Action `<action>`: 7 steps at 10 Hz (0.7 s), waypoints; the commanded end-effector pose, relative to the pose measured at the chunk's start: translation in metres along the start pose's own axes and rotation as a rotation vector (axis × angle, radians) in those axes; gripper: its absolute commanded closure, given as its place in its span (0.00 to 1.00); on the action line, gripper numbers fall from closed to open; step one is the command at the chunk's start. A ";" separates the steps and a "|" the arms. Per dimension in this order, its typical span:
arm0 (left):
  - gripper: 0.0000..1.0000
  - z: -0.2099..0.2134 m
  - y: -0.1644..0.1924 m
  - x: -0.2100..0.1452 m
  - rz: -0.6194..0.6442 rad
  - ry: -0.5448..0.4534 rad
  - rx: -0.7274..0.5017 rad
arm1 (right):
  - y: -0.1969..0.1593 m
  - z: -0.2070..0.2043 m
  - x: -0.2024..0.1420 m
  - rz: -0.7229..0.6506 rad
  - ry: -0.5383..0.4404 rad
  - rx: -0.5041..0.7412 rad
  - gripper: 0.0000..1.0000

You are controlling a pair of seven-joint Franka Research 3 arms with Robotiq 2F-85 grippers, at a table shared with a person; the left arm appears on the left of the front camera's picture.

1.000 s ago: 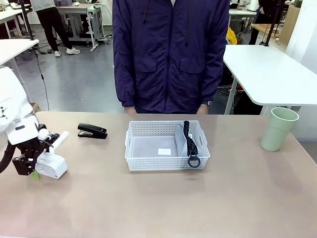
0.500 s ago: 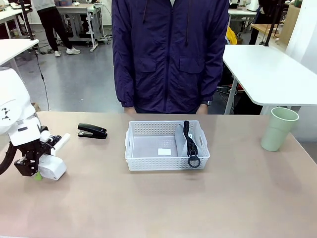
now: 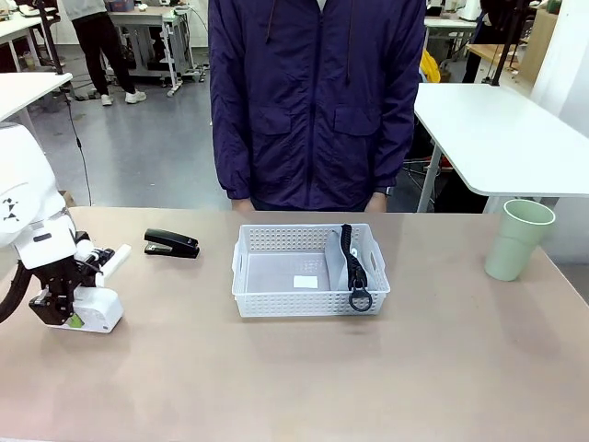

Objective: Efficiently arrange items inside the basket to fit them all.
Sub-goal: Pick up the Digital clock and place it inside the Organizing basket.

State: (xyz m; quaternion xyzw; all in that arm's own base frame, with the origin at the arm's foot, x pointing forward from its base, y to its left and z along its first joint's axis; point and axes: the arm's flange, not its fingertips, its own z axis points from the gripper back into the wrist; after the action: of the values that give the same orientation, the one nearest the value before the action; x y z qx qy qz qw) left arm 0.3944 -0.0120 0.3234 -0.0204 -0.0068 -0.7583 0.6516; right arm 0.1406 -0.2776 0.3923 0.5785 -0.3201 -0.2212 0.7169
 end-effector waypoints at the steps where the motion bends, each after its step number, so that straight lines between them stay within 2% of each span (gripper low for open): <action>1: 1.00 0.025 -0.012 0.003 0.109 -0.060 0.021 | 0.002 0.001 0.001 0.028 -0.019 0.020 0.00; 2: 1.00 0.059 -0.019 0.015 0.135 -0.128 0.027 | 0.002 0.001 0.001 0.028 -0.019 0.020 0.00; 4: 1.00 0.148 -0.026 0.048 0.184 -0.174 -0.042 | 0.002 0.001 0.001 0.028 -0.019 0.020 0.00; 6: 1.00 0.201 -0.020 0.061 0.256 -0.174 -0.160 | 0.002 0.001 0.001 0.028 -0.019 0.020 0.00; 7: 1.00 0.221 -0.020 0.066 0.302 -0.198 -0.149 | 0.002 0.001 0.001 0.028 -0.019 0.020 0.00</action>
State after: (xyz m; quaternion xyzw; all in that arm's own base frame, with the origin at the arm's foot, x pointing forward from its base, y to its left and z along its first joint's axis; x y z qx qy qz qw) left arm 0.3502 -0.0638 0.5418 -0.1255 -0.0117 -0.6709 0.7307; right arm 0.1405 -0.2775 0.3923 0.5786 -0.3200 -0.2212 0.7169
